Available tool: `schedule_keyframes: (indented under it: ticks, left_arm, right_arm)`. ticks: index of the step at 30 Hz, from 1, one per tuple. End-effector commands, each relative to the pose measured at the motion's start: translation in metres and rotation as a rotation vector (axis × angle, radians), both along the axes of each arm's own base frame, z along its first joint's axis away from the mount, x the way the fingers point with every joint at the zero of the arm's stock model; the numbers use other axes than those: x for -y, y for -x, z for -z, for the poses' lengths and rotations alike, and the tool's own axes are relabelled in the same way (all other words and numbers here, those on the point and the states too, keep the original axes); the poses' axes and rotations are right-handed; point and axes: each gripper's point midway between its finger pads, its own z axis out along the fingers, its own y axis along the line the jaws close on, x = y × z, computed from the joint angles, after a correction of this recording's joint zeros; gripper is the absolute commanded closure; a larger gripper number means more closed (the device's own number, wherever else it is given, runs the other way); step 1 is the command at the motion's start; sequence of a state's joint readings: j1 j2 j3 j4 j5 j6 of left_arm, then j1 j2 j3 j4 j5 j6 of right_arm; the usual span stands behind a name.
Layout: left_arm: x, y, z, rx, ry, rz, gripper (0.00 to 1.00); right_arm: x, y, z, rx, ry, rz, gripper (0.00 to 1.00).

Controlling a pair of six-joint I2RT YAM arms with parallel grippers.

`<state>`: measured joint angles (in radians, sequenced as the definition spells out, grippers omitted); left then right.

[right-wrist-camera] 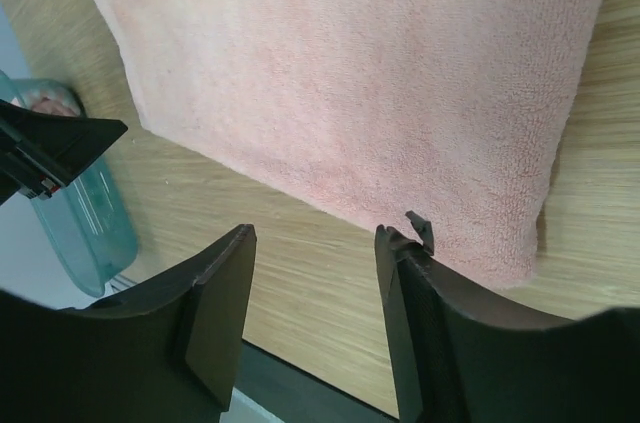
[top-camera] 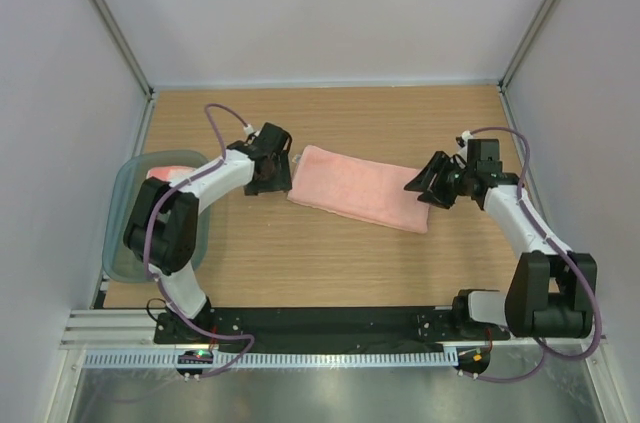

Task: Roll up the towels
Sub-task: Fold the towel

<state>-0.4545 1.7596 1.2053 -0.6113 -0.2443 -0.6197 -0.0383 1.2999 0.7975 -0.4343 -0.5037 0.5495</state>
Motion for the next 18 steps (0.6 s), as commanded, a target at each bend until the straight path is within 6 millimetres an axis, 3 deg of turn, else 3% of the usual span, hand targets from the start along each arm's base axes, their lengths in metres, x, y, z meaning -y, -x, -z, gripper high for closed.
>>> schedule_keyframes:
  ticks: [1,12,18]
  left_arm:
    - [0.018,-0.01,-0.034,0.085,0.055,0.014,0.26]
    - [0.061,-0.009,-0.001,0.028,0.249,0.075,0.26]
    - [0.066,-0.014,0.02,-0.008,0.244,0.067,0.36]
  right_arm:
    - [0.002,0.013,-0.023,0.018,0.042,-0.033,0.41]
    - [0.0,0.029,-0.032,0.03,0.036,-0.049,0.39]
    - [-0.001,0.029,-0.031,0.025,0.038,-0.054,0.39]
